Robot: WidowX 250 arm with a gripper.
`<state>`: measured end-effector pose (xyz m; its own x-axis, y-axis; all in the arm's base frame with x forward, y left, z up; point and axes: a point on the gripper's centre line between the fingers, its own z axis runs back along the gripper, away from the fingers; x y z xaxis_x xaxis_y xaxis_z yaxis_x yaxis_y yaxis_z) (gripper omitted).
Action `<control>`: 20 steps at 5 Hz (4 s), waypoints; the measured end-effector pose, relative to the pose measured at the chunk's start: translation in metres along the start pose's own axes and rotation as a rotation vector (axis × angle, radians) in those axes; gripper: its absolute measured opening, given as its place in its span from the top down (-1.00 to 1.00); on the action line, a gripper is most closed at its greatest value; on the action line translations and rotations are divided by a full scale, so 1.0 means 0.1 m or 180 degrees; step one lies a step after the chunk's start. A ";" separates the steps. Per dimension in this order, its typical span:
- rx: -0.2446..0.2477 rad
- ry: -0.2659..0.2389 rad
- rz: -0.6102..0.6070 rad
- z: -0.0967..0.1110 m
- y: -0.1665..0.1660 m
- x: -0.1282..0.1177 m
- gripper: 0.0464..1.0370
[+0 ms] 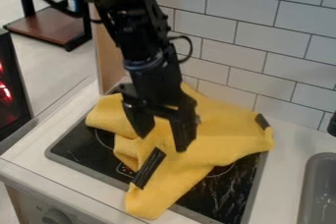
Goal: Unfold the cloth from top left to bottom right
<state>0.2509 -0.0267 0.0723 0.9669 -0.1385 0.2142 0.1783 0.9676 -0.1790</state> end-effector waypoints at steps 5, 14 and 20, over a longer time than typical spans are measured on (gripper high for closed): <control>-0.0150 0.0190 -0.0319 -0.30 -0.01 0.10 -0.21; -0.0297 0.0423 -0.1050 -0.67 -1.30 -0.44 1.00; -0.0308 0.0362 -0.0945 -0.46 -1.31 -0.43 -0.94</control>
<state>0.1947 -0.1568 0.0424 0.8833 -0.4395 0.1632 0.4667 0.8575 -0.2165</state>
